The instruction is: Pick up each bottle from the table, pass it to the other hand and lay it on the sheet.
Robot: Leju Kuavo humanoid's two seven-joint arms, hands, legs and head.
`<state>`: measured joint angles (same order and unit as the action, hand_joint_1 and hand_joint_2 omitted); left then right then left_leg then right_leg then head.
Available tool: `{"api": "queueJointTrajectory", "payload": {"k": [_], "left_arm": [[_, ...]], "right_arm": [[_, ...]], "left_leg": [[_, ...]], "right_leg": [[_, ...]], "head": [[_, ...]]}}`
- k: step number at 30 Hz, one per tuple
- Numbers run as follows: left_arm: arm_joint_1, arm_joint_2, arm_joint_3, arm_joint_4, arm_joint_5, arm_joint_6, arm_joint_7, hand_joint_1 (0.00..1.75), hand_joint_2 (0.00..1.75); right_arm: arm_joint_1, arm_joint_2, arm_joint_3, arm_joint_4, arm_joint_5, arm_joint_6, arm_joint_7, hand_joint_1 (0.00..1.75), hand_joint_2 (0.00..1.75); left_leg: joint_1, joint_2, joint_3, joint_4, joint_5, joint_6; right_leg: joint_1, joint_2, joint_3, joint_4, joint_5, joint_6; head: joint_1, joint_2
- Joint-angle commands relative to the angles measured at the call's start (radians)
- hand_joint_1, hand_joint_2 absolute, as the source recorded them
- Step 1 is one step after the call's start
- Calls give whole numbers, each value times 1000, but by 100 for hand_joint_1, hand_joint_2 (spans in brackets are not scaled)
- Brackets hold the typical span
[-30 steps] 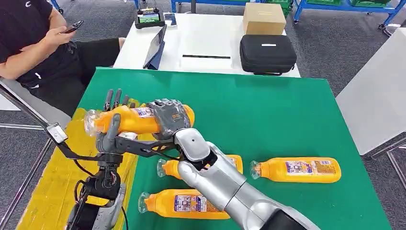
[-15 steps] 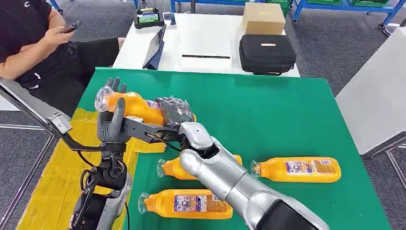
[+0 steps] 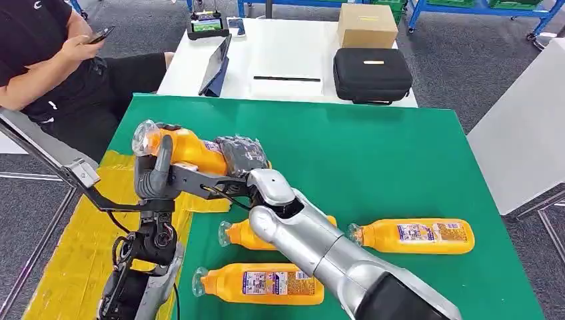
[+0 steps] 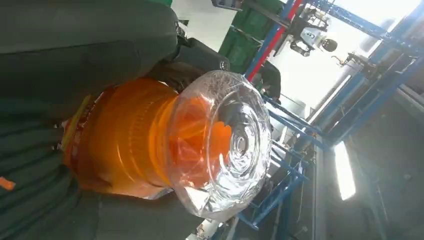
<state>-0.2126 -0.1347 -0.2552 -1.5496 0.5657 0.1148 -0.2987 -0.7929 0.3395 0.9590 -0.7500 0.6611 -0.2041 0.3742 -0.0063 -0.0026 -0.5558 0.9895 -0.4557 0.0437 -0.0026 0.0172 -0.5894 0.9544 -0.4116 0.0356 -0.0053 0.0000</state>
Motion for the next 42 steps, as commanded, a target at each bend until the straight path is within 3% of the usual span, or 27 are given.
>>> {"api": "queueJointTrajectory", "payload": {"k": [1, 10, 11, 15, 16, 20, 24, 27, 37, 42], "left_arm": [[-86, -29, -140, 29, -15, -22, 4, 175, 175], [-94, -31, -133, 33, -14, -19, 2, 175, 175], [-93, -31, -129, 32, -13, -16, -2, 175, 175], [-91, -21, -113, 22, -18, -5, -14, 175, 175], [-85, -25, -100, 16, -24, 5, -30, 175, 175], [-59, -12, -20, -10, -47, 37, -55, 175, 175], [-5, 1, 14, -25, -66, 23, -76, 175, 175], [12, 2, 19, -36, -70, 25, -85, 175, 175], [16, 12, 65, -37, -113, 57, -109, 175, 175], [11, 61, 154, -32, -403, 279, -231, 175, 175]], "right_arm": [[-1, 10, 106, 100, 7, 25, 8, 175, 175], [-2, 10, 114, 92, 12, 35, 9, 175, 175], [-2, 10, 114, 95, 12, 37, 9, 58, 175], [-8, 10, 124, 117, 67, 1, -6, 58, 175], [-3, 10, 108, 115, 84, -19, -19, 0, 0], [21, 10, 6, 120, 198, -29, -44, 0, 0], [103, -33, -116, 8, 395, -115, -129, 0, 0], [123, -46, -185, 24, 489, -156, -97, 0, 0], [161, -72, -250, 8, 527, -181, -147, 0, 0], [297, -179, -309, -224, 557, -309, -220, 0, 0]], "left_leg": [[1, -6, 3, 0, -1, -3], [1, -7, 3, 1, -1, -3], [1, -6, 2, 1, -1, -2], [1, -5, 2, 0, 0, -2], [1, -6, 3, 1, -1, -3], [1, -4, 2, 0, -1, -2], [1, -3, 3, -1, -1, -2], [1, -5, 3, -1, -1, -2], [0, -3, 2, -1, -1, -2], [1, -3, 4, -2, -2, -3]], "right_leg": [[1, -8, 6, 0, -3, -1], [1, -8, 5, 0, -3, 0], [1, -7, 4, 0, -2, 0], [1, -6, 3, 0, -2, 0], [1, -7, 5, 0, -3, -1], [1, -5, 4, -1, -2, -1], [1, -4, 5, -2, -1, 0], [1, -6, 6, -2, -2, 0], [0, -3, 4, -1, -1, -1], [0, -3, 6, -1, -2, -1]], "head": [[0, 0], [0, 0], [0, 0], [0, 0], [0, 0], [0, 0], [0, 0], [0, 0], [0, 0], [0, 0]]}}
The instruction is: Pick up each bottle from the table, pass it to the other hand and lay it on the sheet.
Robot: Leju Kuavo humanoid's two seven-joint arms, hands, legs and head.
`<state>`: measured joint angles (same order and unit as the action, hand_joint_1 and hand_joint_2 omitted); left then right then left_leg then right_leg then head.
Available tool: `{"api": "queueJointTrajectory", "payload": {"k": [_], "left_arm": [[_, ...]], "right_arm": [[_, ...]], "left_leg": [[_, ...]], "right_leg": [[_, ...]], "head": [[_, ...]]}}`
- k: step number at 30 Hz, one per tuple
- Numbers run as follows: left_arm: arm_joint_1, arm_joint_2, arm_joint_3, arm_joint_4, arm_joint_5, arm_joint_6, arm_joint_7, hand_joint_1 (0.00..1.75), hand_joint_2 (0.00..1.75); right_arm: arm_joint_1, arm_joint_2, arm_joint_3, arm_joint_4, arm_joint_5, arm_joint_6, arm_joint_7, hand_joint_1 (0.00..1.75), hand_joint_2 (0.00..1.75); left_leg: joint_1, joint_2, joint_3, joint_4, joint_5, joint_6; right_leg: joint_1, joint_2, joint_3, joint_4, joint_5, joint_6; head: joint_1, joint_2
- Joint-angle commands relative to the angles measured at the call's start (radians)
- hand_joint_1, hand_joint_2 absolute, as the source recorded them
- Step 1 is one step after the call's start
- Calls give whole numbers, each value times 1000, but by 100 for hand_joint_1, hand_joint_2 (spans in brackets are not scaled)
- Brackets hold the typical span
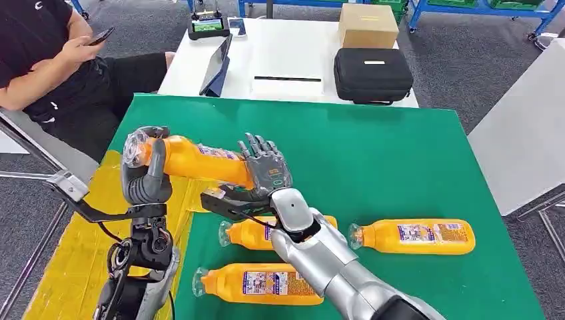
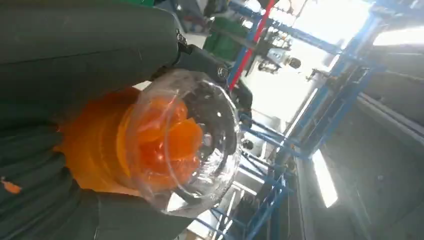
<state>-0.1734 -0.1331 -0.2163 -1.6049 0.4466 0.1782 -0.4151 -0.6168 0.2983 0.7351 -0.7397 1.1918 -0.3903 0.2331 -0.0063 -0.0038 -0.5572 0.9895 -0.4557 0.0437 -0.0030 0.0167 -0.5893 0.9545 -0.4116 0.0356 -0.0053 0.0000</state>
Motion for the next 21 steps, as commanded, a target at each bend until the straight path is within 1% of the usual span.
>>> {"api": "queueJointTrajectory", "payload": {"k": [1, 2, 3, 4, 6, 7, 8, 9, 10, 11, 12, 16, 17, 19, 21], "left_arm": [[-35, 64, 129, 31, -332, 256, -130, 175, 175], [-41, 67, 141, 37, -332, 255, -130, 175, 175], [-43, 67, 143, 39, -333, 254, -129, 175, 175], [-43, 67, 143, 39, -333, 254, -129, 175, 175], [-57, 67, 142, 62, -430, 335, -147, 175, 175], [-57, 67, 142, 62, -430, 335, -147, 175, 175], [-72, 74, 147, 88, -502, 391, -153, 175, 175], [-119, 83, 146, 156, -629, 477, -137, 175, 175], [-138, 86, 147, 180, -625, 473, -138, 175, 175], [-153, 86, 154, 203, -626, 471, -140, 175, 175], [-161, 83, 157, 215, -630, 471, -143, 175, 175], [-154, 81, 157, 209, -631, 472, -144, 175, 175], [-157, 87, 151, 222, -680, 501, -138, 175, 175], [-181, 96, 148, 279, -696, 497, -123, 175, 175], [-194, 98, 152, 338, -684, 499, -139, 175, 175]], "right_arm": [[143, -157, -97, -274, 16, -133, -99, 0, 0], [154, -167, -103, -296, 15, -129, -105, 0, 0], [156, -169, -105, -301, 15, -128, -107, 0, 0], [156, -169, -105, -301, 15, -128, -107, 0, 0], [172, -175, -118, -335, -17, -133, -135, 0, 0], [172, -175, -118, -335, -17, -133, -135, 0, 0], [184, -178, -126, -362, -72, -138, -176, 0, 0], [195, -195, -143, -417, -137, -143, -219, 0, 0], [199, -203, -148, -441, -145, -134, -222, 0, 0], [202, -210, -152, -463, -149, -118, -221, 0, 0], [205, -213, -154, -475, -149, -111, -220, 0, 0], [207, -209, -153, -469, -151, -110, -221, 0, 0], [207, -206, -159, -471, -157, -115, -228, 0, 0], [221, -218, -174, -504, -175, -126, -242, 0, 0], [243, -242, -187, -530, -213, -110, -263, 0, 0]], "left_leg": [[1, -2, 4, -1, -1, -2], [1, -2, 2, -1, 0, -1], [1, -5, 5, -2, -1, -3], [1, -4, 3, -1, -1, -2], [1, -3, 3, 0, -1, -2], [1, -3, 2, 0, -1, -2], [0, -2, 2, 0, 0, -2], [1, -3, 6, 1, -2, -4], [0, -5, 2, 0, 0, -2], [0, -5, 1, 0, 1, -2], [0, -6, 2, 0, 0, -3], [0, -3, 3, -1, 0, -1], [-1, -2, 3, -1, 1, -1], [-1, -2, 3, -1, 0, -1], [0, -4, 4, -1, 0, -2]], "right_leg": [[1, -3, 5, -1, -2, -1], [1, -3, 3, -2, -1, 0], [1, -6, 7, -2, -3, -1], [1, -5, 4, -1, -2, 0], [1, -4, 4, 0, -2, 0], [1, -4, 3, 0, -1, 0], [0, -3, 2, 0, -1, 0], [1, -5, 7, 1, -3, -1], [0, -6, 3, 0, -1, 0], [0, -6, 2, 0, -1, 0], [0, -8, 4, 0, -2, -1], [0, -4, 4, 0, -1, 0], [-1, -3, 3, -1, -1, 0], [-1, -4, 4, 0, -1, -1], [0, -6, 5, -1, -2, -1]], "head": [[0, 0], [0, 0], [0, 0], [0, 0], [0, 0], [0, 0], [0, 0], [0, 0], [0, 0], [0, 0], [0, 0], [0, 0], [0, 0], [0, 0], [0, 0]]}}
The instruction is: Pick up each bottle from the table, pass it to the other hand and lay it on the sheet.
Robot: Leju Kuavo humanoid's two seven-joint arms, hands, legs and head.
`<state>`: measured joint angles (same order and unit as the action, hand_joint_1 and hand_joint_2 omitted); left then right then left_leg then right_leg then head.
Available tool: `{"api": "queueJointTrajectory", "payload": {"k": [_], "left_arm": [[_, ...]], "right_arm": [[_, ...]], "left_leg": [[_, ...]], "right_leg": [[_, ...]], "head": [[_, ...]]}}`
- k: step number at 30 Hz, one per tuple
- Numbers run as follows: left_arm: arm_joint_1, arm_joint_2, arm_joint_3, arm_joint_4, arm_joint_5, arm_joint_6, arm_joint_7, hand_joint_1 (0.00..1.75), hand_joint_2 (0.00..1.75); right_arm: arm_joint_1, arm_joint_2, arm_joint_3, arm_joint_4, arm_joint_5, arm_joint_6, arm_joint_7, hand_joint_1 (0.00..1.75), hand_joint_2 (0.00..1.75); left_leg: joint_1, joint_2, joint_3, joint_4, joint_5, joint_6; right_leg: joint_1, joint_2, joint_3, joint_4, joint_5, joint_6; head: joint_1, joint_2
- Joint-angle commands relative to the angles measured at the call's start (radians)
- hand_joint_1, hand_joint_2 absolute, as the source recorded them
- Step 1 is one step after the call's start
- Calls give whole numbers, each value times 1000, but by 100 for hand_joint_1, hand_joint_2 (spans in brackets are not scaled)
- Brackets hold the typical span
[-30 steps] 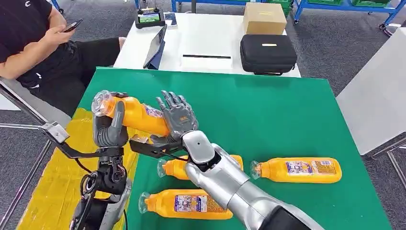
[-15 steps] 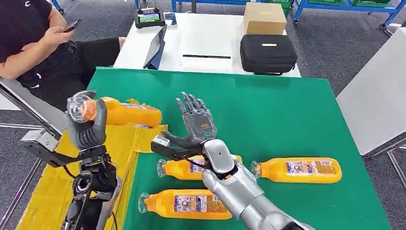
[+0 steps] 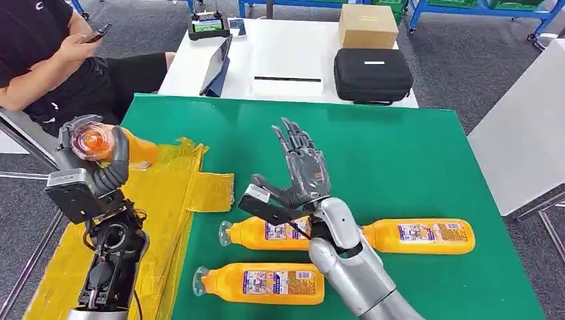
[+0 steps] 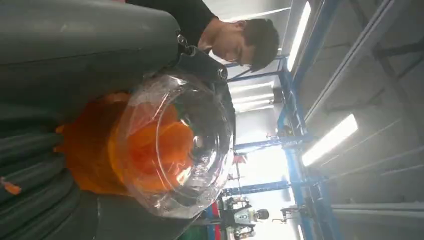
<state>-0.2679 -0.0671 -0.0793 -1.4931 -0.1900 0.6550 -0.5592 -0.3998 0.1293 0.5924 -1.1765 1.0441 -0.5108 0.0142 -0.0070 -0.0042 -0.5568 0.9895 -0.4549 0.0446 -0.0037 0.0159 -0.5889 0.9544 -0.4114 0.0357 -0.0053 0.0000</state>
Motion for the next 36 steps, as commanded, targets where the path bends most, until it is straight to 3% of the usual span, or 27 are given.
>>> {"api": "queueJointTrajectory", "payload": {"k": [1, 4, 7, 11, 14, 27, 35, 36], "left_arm": [[-103, 34, 12, 246, -39, 24, -12, 175, 175], [-91, 22, 25, 272, -140, 43, -46, 175, 175], [-87, -23, 57, 320, -436, 43, -26, 175, 175], [-111, -5, -64, 541, -789, 43, 127, 175, 175], [-66, 10, -86, 635, -1016, 43, 175, 175, 175], [-143, 25, -232, 923, -1058, 11, 263, 175, 175], [-164, 30, -264, 956, -1028, 9, 267, 175, 175], [-173, 34, -276, 965, -1016, -12, 278, 152, 175]], "right_arm": [[35, -81, -46, -92, -64, 14, -46, 0, 0], [59, -92, -55, -83, -72, -1, -59, 0, 0], [66, -95, -60, -89, -88, -5, -66, 0, 0], [59, -106, -61, -133, -130, 6, -72, 0, 0], [95, -129, -60, -181, -140, 9, -78, 0, 0], [98, -132, -57, -181, -165, 35, -97, 0, 0], [98, -135, -51, -181, -169, 38, -97, 0, 0], [97, -135, -50, -179, -175, 42, -95, 0, 0]], "left_leg": [[0, -5, 3, -1, 0, -2], [0, -3, 3, -1, 0, -2], [0, -2, 5, -1, -1, -2], [-1, -4, 3, -1, 0, -2], [-2, -2, 6, -2, -1, -3], [-1, 0, 3, 0, -1, -2], [-1, 0, 5, 0, -1, -3], [-1, 0, 7, -1, -2, -4]], "right_leg": [[0, -6, 4, -1, -2, 0], [0, -3, 4, -1, -1, 0], [0, -4, 5, -1, -2, 0], [-1, -4, 4, -1, -1, 0], [-1, -3, 6, -2, -2, -1], [0, -1, 3, 0, -1, -1], [0, -1, 5, 0, -1, -1], [0, -2, 7, 0, -2, -1]], "head": [[0, 0], [0, 0], [0, 0], [0, 0], [0, 0], [0, 0], [0, 0], [0, 0]]}}
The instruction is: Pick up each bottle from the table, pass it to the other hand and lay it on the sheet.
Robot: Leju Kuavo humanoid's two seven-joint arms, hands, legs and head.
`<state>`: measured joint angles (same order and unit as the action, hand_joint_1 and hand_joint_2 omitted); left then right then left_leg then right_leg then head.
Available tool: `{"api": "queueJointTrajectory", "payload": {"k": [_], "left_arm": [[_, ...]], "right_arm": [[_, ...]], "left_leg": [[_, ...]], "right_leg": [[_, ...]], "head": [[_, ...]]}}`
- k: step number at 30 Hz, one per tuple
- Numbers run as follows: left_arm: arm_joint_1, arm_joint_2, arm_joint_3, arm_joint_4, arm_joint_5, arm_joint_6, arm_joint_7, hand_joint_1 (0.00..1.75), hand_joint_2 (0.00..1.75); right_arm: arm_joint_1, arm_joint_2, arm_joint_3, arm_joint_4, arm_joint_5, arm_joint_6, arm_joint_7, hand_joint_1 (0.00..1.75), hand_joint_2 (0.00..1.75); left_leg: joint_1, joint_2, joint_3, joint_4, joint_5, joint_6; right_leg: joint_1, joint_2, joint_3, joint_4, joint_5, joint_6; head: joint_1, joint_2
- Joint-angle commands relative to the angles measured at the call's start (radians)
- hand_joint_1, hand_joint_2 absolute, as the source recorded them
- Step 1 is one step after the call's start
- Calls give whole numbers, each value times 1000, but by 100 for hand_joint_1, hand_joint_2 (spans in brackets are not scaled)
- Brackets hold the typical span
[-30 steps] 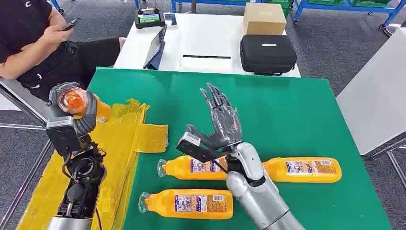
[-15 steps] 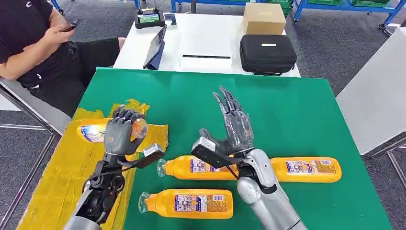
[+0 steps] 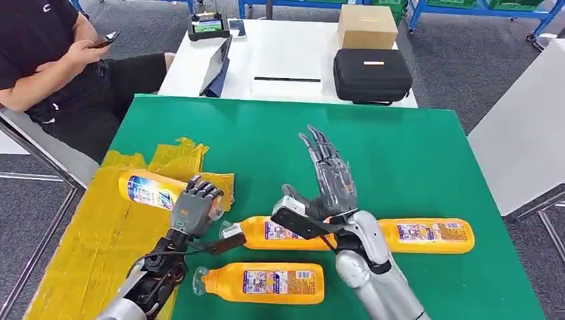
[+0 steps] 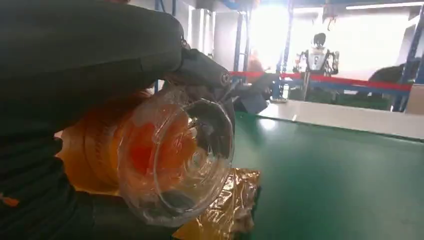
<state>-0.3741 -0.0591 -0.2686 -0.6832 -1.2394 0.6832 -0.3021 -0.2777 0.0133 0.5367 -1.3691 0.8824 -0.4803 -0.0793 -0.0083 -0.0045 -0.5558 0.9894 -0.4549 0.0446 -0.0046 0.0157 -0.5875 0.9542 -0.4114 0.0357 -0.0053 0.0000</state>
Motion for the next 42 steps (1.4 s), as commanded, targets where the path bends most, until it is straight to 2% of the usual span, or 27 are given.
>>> {"api": "queueJointTrajectory", "payload": {"k": [1, 2, 4, 5, 6, 7, 8, 9, 10, 13, 16, 18, 21, 24, 26, 28, 30, 36, 42], "left_arm": [[-72, 27, -90, 159, 40, -45, 27, 0, 175], [-76, 30, -98, 163, 49, -44, 28, 0, 0], [-100, 32, -117, 185, 78, -53, 61, 0, 0], [-108, 32, -116, 190, 107, -44, 73, 0, 0], [-117, 34, -121, 193, 114, -48, 72, 0, 0], [-121, 33, -119, 193, 131, -36, 78, 0, 0], [-128, 34, -115, 193, 151, -33, 79, 0, 0], [-132, 34, -108, 192, 169, -29, 80, 0, 0], [-137, 31, -91, 187, 204, -14, 76, 0, 0], [-141, 29, -33, 138, 311, 15, 51, 0, 0], [-108, 15, 132, 22, 459, 15, -44, 0, 0], [-110, 20, 154, 17, 468, 15, -59, 0, 0], [-90, -10, 274, -66, 616, 15, -166, 0, 0], [-100, -6, 275, -88, 759, 13, -200, 0, 0], [-96, -14, 303, -137, 924, -38, -237, 0, 0], [-82, -1, 295, -206, 1059, -56, -241, 0, 0], [-67, 11, 282, -249, 1086, -59, -236, 0, 0], [-74, 18, 253, -233, 1068, -62, -198, 0, 0], [-78, 19, 251, -224, 1069, -69, -194, 0, 0]], "right_arm": [[-27, -19, 8, 17, -14, 14, -1, 0, 0], [-29, -19, 10, 20, -14, 16, -1, 0, 0], [-34, -23, 21, 27, -15, 57, 24, 0, 0], [-37, -29, 34, 26, -20, 124, 49, 0, 0], [-35, -28, 35, 23, -20, 127, 50, 0, 0], [-45, -41, 57, 31, -15, 213, 80, 0, 0], [-43, -42, 64, 24, -25, 264, 98, 0, 175], [-43, -43, 70, 28, -39, 308, 108, 0, 175], [-54, -54, 100, 47, -71, 438, 141, 0, 175], [-56, -67, 150, 67, -135, 508, 120, 0, 175], [-50, -75, 202, 57, -154, 505, 112, 0, 175], [-53, -72, 211, 64, -161, 503, 117, 0, 175], [-63, -64, 213, 86, -167, 499, 125, 0, 175], [-59, -63, 217, 90, -174, 496, 122, 0, 175], [-52, -66, 227, 78, -173, 489, 112, 0, 175], [-25, -64, 240, 36, -100, 399, 109, 0, 175], [10, -59, 255, -14, -39, 344, 120, 0, 175], [51, -62, 260, -64, 5, 293, 129, 0, 175], [56, -61, 258, -67, 6, 289, 131, 0, 175]], "left_leg": [[1, 0, 4, -1, -1, -3], [1, 0, 8, 0, -3, -5], [1, 0, 3, 0, -1, -2], [1, 0, 3, 0, -1, -3], [1, 0, 1, 0, 0, -2], [1, -1, 3, 1, -1, -3], [1, -1, 5, 0, -2, -3], [1, -1, 5, 0, -2, -4], [1, 0, 5, 1, -2, -4], [1, 0, 2, 0, 0, -3], [1, 2, 5, 0, -2, -4], [1, 2, 4, 0, -2, -4], [1, 2, 3, 0, 0, -2], [1, 1, 3, 0, 0, -3], [1, 0, 3, 0, 0, -2], [2, 1, 4, 1, -1, -4], [1, 0, 2, 0, 1, -3], [1, -4, 5, 0, 0, -4], [1, -4, 6, 0, -1, -5]], "right_leg": [[1, -1, 4, 0, -1, -1], [1, -2, 8, 1, -3, -2], [1, -1, 3, 0, -1, -1], [1, -1, 3, 0, -1, -1], [1, -1, 1, 0, 0, -1], [1, -2, 3, 1, -2, -1], [1, -3, 5, 1, -2, -1], [1, -3, 5, 1, -2, -1], [1, -1, 5, 1, -2, -1], [1, -1, 3, 0, 0, -1], [1, 0, 5, 0, -1, -1], [1, 1, 4, 1, -1, -1], [1, 0, 3, 0, 0, -1], [1, 0, 3, 1, 0, -1], [1, -1, 3, 0, 0, 0], [2, -1, 4, 1, -2, -1], [1, -1, 2, 1, 0, 0], [1, -5, 6, 1, -2, -1], [1, -5, 7, 1, -2, -1]], "head": [[0, 0], [0, 0], [0, 0], [0, 0], [0, 0], [0, 0], [0, 0], [0, 0], [0, 0], [0, 0], [0, 0], [0, 0], [0, 0], [0, 0], [0, 0], [0, 0], [0, 0], [0, 0], [0, 0]]}}
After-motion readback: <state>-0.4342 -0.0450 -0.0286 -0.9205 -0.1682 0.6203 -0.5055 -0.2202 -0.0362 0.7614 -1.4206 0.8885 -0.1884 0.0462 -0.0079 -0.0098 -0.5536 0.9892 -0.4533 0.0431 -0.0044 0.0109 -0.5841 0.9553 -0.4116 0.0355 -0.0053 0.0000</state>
